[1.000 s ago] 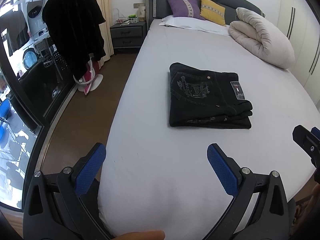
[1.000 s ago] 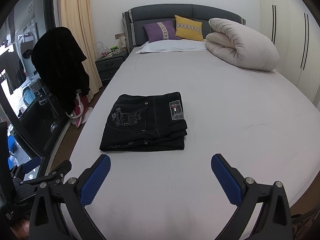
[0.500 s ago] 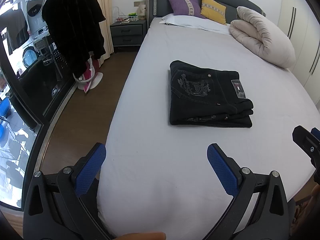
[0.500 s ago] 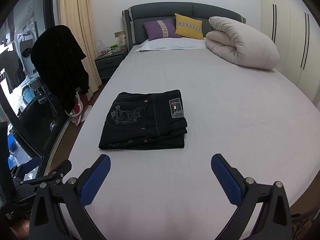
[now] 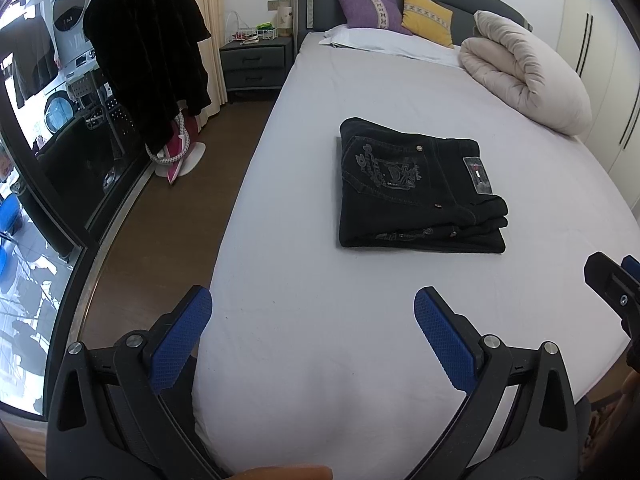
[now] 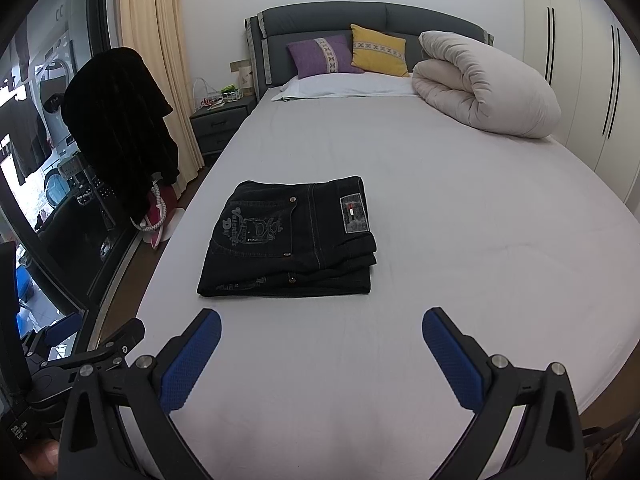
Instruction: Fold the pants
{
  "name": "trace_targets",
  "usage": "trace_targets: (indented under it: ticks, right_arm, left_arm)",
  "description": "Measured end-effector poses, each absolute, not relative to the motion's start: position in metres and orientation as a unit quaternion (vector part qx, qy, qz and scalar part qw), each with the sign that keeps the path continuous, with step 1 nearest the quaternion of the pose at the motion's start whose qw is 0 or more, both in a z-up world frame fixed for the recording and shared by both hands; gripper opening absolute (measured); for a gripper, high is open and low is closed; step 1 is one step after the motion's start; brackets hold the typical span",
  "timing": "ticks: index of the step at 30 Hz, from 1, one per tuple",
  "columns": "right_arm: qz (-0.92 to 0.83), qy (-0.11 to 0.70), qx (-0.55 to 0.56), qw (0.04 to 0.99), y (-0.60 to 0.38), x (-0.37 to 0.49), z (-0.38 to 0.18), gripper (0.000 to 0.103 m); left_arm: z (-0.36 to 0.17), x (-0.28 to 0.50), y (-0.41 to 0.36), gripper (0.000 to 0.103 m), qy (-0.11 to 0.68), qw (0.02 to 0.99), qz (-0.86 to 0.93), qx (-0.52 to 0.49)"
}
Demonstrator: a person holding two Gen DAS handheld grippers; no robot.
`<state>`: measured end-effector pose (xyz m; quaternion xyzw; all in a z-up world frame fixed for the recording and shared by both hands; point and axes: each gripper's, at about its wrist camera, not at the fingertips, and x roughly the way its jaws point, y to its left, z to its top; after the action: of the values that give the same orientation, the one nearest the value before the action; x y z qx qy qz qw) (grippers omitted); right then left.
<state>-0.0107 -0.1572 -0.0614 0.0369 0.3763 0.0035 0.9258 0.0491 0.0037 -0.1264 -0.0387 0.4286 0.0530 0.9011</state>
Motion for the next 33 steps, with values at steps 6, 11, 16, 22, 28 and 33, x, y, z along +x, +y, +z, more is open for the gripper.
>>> trace_targets:
  ticks: [6,11,16,22,28,33]
  right_arm:
    - [0.003,0.376,0.037,0.926,-0.1568,-0.011,-0.061,0.103]
    - [0.004,0.377,0.036,0.926,-0.1568,-0.0109,-0.0608,0.103]
    - [0.007,0.378,0.035,0.925,-0.1567,-0.009,-0.0639,0.103]
    - [0.01,0.381,0.033,0.924,-0.158,-0.0072,-0.0664,0.103]
    - [0.01,0.381,0.032,0.924,-0.1593,-0.0055,-0.066,0.103]
    - [0.011,0.383,0.033,0.923,-0.1603,-0.0045,-0.0662,0.103]
  left_arm:
    - [-0.1276,0.0503,0.0033,0.103,0.43,0.9,0.052,-0.039]
    - [-0.1291,0.052,0.003,0.103,0.432,0.9,0.05,-0.041]
    - [-0.1314,0.0539,0.0033,0.103,0.435,0.898,0.048,-0.043]
    - [-0.1319,0.0541,0.0033,0.103,0.435,0.898,0.047,-0.043]
    - [-0.1332,0.0566,0.0032,0.103,0.436,0.898,0.044,-0.043]
    - [-0.1343,0.0584,0.0042,0.103,0.438,0.897,0.044,-0.044]
